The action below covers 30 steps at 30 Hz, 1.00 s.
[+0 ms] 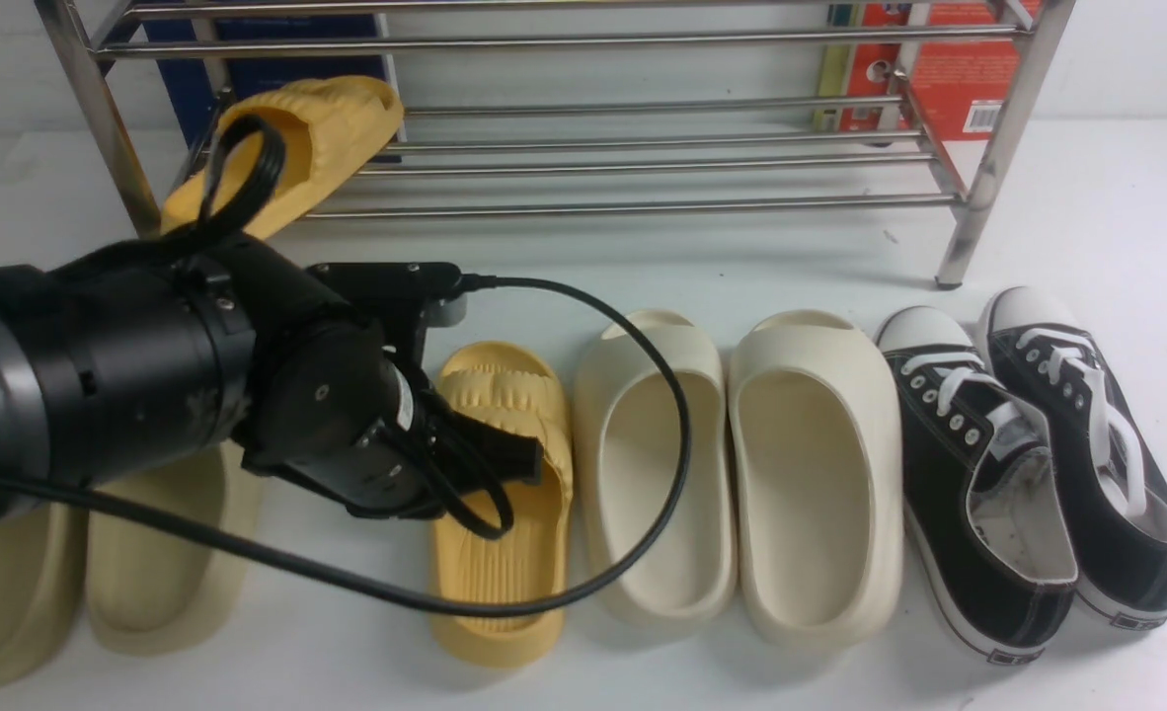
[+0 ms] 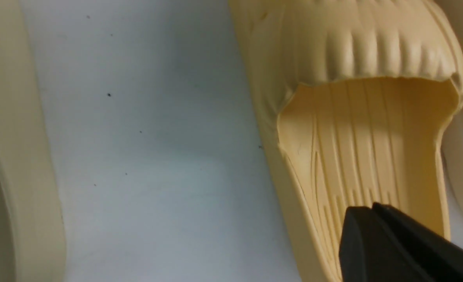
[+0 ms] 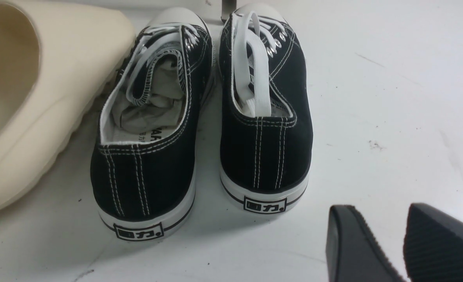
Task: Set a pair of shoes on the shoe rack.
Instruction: Use the left arm to grab the shoe closest to it
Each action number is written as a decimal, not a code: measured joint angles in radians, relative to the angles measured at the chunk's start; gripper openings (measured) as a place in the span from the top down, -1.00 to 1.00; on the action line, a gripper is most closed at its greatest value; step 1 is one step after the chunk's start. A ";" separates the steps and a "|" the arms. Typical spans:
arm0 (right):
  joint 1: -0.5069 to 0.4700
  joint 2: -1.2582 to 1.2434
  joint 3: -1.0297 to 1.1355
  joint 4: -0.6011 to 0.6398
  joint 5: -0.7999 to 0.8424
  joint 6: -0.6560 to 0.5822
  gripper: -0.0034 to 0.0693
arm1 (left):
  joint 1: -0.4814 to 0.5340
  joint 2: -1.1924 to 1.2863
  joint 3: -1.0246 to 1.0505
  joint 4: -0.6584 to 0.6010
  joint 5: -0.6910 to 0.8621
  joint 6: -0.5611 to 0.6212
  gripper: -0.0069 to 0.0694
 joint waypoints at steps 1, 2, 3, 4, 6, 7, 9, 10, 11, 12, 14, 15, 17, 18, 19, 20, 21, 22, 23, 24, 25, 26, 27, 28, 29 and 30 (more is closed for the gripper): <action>0.000 0.000 0.000 0.000 0.000 0.000 0.24 | 0.000 0.000 0.000 0.010 0.000 -0.010 0.67; 0.000 0.000 0.000 0.000 0.000 0.000 0.24 | 0.000 0.000 0.000 0.020 0.000 -0.020 0.61; 0.000 0.000 0.000 0.000 0.000 0.000 0.24 | 0.000 0.001 0.000 0.027 0.000 -0.028 0.52; 0.000 0.000 0.000 0.000 0.000 0.000 0.24 | 0.000 0.005 0.000 0.033 0.000 -0.036 0.43; 0.000 0.000 0.000 0.000 0.000 0.000 0.24 | 0.000 0.020 0.000 0.042 -0.001 -0.049 0.23; 0.000 0.000 0.000 0.000 0.000 0.000 0.24 | 0.000 0.026 0.000 0.044 -0.001 -0.051 0.19; 0.000 0.000 0.000 0.000 0.000 0.000 0.24 | 0.005 0.073 0.000 0.050 -0.015 -0.069 0.03; 0.000 0.000 0.000 0.000 0.000 0.000 0.24 | 0.006 0.077 0.000 0.050 -0.017 -0.069 0.02; 0.000 0.000 0.000 0.000 0.000 0.000 0.24 | 0.019 0.104 0.000 0.050 -0.034 -0.072 -0.01; 0.000 0.000 0.000 0.000 0.000 0.000 0.24 | 0.032 0.130 0.000 0.052 -0.059 -0.074 -0.02; 0.000 0.000 0.000 0.000 0.000 0.000 0.24 | 0.068 0.176 0.000 0.055 -0.120 -0.075 -0.03; 0.000 0.000 0.000 0.000 0.000 0.000 0.24 | 0.080 0.191 0.000 0.057 -0.142 -0.075 -0.02; 0.000 0.000 0.000 0.000 0.000 0.000 0.24 | 0.102 0.219 0.000 0.060 -0.180 -0.075 0.01; 0.000 0.000 0.000 0.000 0.000 0.000 0.24 | 0.111 0.229 0.000 0.060 -0.195 -0.075 0.03; 0.000 0.000 0.000 0.000 0.000 0.000 0.24 | 0.113 0.231 0.000 0.060 -0.201 -0.076 0.04; 0.000 0.000 0.000 0.000 0.000 0.000 0.24 | 0.118 0.239 0.000 0.060 -0.216 -0.075 0.09; 0.000 0.000 0.000 0.000 0.000 0.000 0.24 | 0.121 0.243 0.000 0.060 -0.231 -0.076 0.15; 0.000 0.000 0.000 0.000 0.000 0.000 0.24 | 0.121 0.243 0.000 0.060 -0.231 -0.076 0.16; 0.000 0.000 0.000 0.000 0.000 0.000 0.25 | 0.121 0.243 0.000 0.060 -0.246 -0.076 0.25; 0.000 0.000 0.000 0.000 0.000 0.000 0.25 | 0.121 0.243 0.000 0.060 -0.256 -0.076 0.33; 0.000 0.000 0.000 0.000 0.000 0.000 0.25 | 0.121 0.243 0.000 0.060 -0.264 -0.076 0.42; 0.000 0.000 0.000 0.000 0.000 0.000 0.25 | 0.121 0.243 0.000 0.060 -0.267 -0.076 0.54; 0.000 0.000 0.000 0.000 0.000 0.000 0.25 | 0.121 0.243 0.000 0.060 -0.267 -0.076 0.54; 0.000 0.000 0.000 0.000 0.000 0.000 0.25 | 0.122 0.243 0.000 0.060 -0.266 -0.079 0.69; 0.000 0.000 0.000 0.000 0.000 0.000 0.25 | 0.122 0.242 0.000 0.057 -0.259 -0.079 0.73; 0.000 0.000 0.000 0.000 0.000 0.000 0.25 | 0.122 0.237 0.000 0.054 -0.250 -0.079 0.73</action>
